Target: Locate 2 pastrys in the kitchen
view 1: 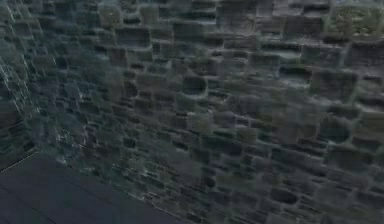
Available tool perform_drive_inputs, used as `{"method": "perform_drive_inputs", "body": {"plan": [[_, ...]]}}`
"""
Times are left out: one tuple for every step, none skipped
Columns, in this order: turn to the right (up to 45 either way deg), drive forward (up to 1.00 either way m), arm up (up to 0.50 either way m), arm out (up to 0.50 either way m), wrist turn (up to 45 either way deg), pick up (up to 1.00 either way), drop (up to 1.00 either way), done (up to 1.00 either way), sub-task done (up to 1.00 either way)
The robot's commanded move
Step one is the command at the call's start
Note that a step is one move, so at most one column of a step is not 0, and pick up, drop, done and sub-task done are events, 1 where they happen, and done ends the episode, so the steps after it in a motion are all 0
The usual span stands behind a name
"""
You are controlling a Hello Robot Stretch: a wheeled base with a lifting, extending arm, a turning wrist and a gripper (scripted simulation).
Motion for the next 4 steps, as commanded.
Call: {"method": "perform_drive_inputs", "body": {"plan": [[-45.0, 0.0, 0.0, 0.0, 0.0, 0.0, 0.0, 0.0, 0.0], [-18.0, 0.0, 0.0, 0.0, 0.0, 0.0, 0.0, 0.0, 0.0], [0.0, 0.6, 0.0, 0.0, 0.0, 0.0, 0.0, 0.0, 0.0], [0.0, 0.15, 0.0, 0.0, 0.0, 0.0, 0.0, 0.0, 0.0]]}}
